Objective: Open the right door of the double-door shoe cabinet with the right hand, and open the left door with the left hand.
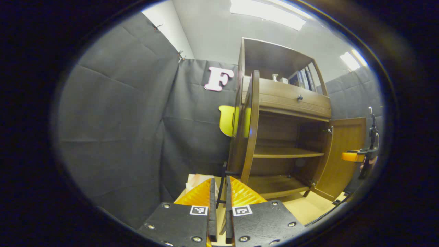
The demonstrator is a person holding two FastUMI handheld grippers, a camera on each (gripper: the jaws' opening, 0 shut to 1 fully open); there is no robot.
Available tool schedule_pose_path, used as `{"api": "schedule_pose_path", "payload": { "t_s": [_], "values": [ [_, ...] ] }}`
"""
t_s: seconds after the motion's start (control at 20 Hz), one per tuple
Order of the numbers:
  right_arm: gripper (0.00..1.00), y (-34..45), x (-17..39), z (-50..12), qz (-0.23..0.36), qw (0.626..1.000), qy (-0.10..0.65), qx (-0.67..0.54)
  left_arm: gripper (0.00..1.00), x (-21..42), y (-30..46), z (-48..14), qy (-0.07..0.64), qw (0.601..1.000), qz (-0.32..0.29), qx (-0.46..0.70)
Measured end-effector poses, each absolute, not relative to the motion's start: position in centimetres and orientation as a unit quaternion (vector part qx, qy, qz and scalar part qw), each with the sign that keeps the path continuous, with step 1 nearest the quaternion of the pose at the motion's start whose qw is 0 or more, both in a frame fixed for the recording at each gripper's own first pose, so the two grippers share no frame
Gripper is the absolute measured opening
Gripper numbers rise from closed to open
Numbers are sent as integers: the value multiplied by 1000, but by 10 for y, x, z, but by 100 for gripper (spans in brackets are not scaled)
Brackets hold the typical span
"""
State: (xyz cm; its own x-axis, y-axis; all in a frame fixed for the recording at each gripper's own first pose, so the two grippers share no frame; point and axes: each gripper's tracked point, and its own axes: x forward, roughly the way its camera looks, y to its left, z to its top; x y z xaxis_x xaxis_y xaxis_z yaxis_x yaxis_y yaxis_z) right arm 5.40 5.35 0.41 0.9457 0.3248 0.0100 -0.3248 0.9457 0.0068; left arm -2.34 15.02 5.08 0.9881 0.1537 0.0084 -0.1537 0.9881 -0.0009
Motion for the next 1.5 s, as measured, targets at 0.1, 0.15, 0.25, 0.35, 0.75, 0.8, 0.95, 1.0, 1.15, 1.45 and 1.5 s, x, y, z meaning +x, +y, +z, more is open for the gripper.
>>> {"api": "schedule_pose_path", "payload": {
  "t_s": [0.1, 0.15, 0.25, 0.35, 0.75, 0.8, 0.95, 1.0, 1.15, 1.45, 1.5],
  "values": [
    [94, 60, 47, 7, 179, 984, -4, 2, 12, -41, 135, 83, -24, 995, 92, 0],
    [94, 59, 45, 10, 182, 983, -7, -1, 13, -45, 129, 100, -33, 994, 107, 2],
    [94, 62, 42, 15, 189, 982, -16, -6, 25, -57, 114, 126, -51, 992, 115, 5],
    [94, 62, 40, 17, 193, 981, -18, -8, 48, -64, 100, 141, -61, 990, 123, 11],
    [99, 19, 20, 8, 164, 986, 3, 26, 95, -62, 48, 143, -76, 982, 173, -13],
    [95, 14, 16, 8, 163, 986, 4, 28, 95, -57, 36, 140, -76, 982, 172, -19],
    [94, -3, 4, 6, 158, 987, 5, 25, 95, -46, 8, 128, -57, 985, 160, -16],
    [94, -8, 1, 7, 154, 988, 3, 23, 95, -39, 0, 122, -47, 986, 157, -10],
    [98, -23, -8, 4, 135, 991, 0, 23, 95, -26, -16, 111, -26, 988, 151, -3],
    [94, -21, -10, 8, 111, 994, -7, 22, 95, -16, -22, 87, -3, 987, 154, 37],
    [94, -18, -11, 10, 111, 994, -10, 17, 95, -11, -20, 83, 1, 987, 153, 39]
  ]
}}
